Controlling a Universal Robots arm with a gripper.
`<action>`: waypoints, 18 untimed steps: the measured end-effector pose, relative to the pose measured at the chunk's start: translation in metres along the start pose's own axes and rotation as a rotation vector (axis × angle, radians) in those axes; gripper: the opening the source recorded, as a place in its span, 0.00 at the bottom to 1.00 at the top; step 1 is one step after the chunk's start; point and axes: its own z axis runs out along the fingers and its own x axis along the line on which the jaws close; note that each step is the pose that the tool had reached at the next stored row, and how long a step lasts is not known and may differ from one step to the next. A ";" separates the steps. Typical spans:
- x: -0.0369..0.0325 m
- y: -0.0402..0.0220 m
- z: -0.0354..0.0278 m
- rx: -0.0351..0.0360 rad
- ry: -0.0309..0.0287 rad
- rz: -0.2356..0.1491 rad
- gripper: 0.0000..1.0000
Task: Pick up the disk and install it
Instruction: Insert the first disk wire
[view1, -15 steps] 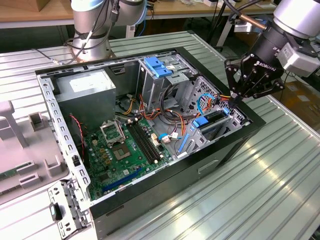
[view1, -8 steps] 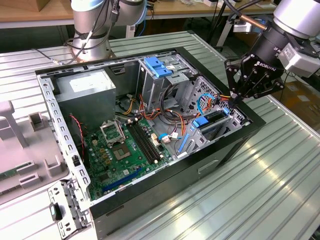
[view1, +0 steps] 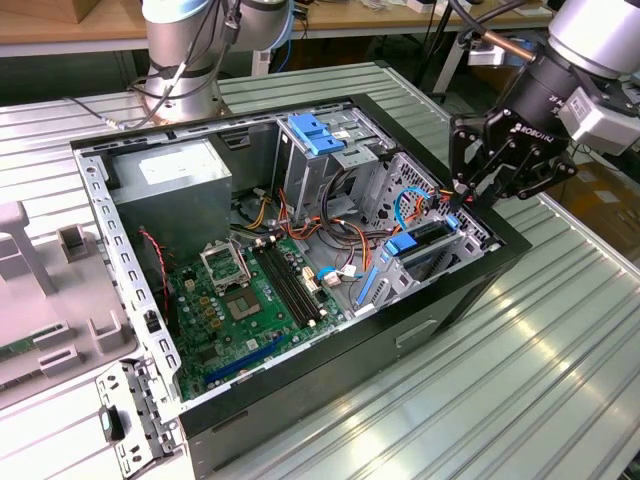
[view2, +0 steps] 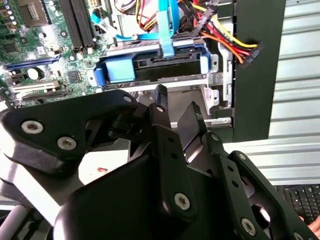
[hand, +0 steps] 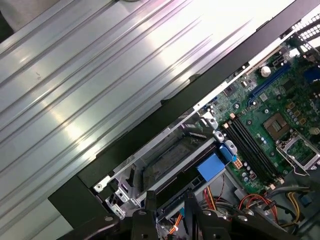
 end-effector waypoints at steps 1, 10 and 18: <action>0.0035 -0.0028 0.0009 -0.0005 -0.0005 0.000 0.36; 0.0270 -0.0236 0.0089 -0.0041 -0.0050 0.000 0.36; 0.0380 -0.0353 0.0165 -0.0014 -0.0066 0.041 0.36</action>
